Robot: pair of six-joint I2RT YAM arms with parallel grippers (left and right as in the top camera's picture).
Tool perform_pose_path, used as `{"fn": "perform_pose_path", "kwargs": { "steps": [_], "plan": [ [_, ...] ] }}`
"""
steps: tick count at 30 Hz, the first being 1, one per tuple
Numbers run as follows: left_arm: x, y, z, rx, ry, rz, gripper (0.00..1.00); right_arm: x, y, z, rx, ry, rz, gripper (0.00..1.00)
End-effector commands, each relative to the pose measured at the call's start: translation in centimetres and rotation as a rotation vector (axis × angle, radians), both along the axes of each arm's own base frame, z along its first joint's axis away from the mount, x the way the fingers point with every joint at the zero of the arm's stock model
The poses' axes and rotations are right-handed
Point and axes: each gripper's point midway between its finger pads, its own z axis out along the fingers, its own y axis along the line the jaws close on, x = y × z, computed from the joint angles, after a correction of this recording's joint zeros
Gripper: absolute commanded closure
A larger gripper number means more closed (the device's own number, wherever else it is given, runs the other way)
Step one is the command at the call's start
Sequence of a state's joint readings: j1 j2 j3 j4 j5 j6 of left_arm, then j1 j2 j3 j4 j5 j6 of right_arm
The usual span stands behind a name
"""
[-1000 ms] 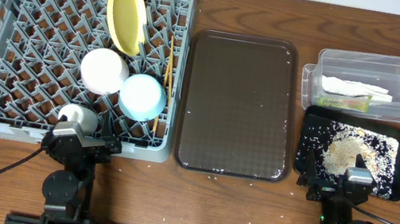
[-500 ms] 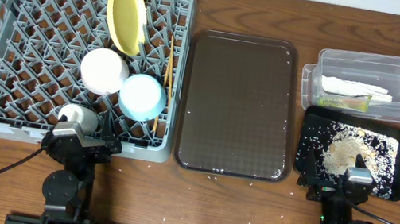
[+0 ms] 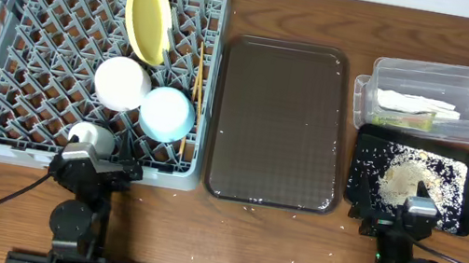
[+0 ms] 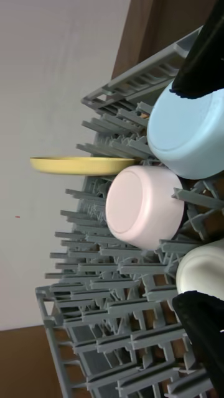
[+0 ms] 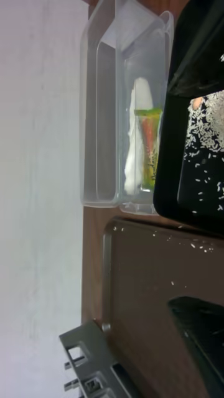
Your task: Sort waste into correct bins and load items into the dishwasher
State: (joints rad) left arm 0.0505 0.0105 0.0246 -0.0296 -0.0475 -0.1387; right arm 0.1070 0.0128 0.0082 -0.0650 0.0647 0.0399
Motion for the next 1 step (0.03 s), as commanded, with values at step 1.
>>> {"fn": "perform_pose_path", "kwargs": {
  "steps": [1],
  "plan": [
    [-0.08, 0.03, -1.75, -0.011, 0.049, 0.004, 0.0, 0.01, -0.56, -0.1, -0.012, 0.001, -0.025, 0.01]
  ]
}}
